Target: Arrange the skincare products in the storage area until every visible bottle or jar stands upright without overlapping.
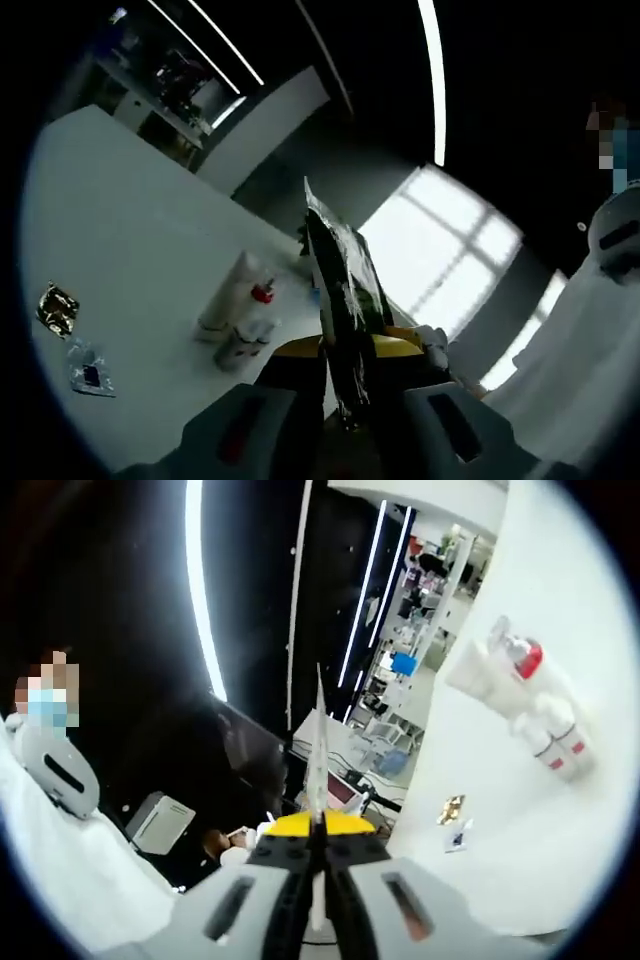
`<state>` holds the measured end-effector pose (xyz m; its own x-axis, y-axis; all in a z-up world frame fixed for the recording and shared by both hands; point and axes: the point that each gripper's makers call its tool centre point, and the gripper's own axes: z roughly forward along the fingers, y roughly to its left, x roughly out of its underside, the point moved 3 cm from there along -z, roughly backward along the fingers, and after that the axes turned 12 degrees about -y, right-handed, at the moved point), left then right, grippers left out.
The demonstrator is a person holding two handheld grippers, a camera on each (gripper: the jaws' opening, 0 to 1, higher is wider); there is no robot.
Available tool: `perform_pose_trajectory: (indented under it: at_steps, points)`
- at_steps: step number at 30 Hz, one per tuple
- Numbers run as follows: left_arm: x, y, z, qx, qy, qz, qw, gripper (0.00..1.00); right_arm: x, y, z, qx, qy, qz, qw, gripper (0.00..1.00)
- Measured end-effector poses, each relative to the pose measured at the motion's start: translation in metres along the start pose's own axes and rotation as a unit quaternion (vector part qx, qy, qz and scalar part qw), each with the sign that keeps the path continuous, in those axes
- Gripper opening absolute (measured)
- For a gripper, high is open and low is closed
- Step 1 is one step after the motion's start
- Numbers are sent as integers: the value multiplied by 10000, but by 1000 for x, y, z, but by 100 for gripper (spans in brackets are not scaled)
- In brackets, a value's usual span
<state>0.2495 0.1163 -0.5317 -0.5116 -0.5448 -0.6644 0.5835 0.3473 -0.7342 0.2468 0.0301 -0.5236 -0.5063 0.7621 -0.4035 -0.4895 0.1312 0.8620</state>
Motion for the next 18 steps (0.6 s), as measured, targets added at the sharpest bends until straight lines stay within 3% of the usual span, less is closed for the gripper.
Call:
perform_pose_trajectory:
  at_steps: [3, 6, 9, 10, 13, 15, 18]
  points:
    - [14, 7, -7, -114, 54, -142, 9998, 15, 4, -7, 3, 140, 69, 6, 9999, 1]
    - [16, 12, -13, -252, -10, -282, 9993, 13, 11, -14, 3, 302, 213, 11, 9993, 2]
    - [13, 17, -18, -358, -148, -440, 9983, 1, 17, -25, 3, 584, 269, -59, 9979, 2]
    - [12, 16, -19, -343, -189, -676, 9969, 0, 19, -28, 4, 668, 318, -112, 9972, 1]
    - [13, 21, -23, -460, -203, -743, 9960, 0, 24, -36, 6, 832, 413, -420, 9948, 2]
    - [12, 23, -24, -492, -270, -816, 9951, 0, 24, -42, 8, 878, 509, -929, 9905, 5]
    - [12, 25, -25, -524, -349, -956, 9934, 0, 25, -45, 9, 883, 637, -1323, 9852, 9]
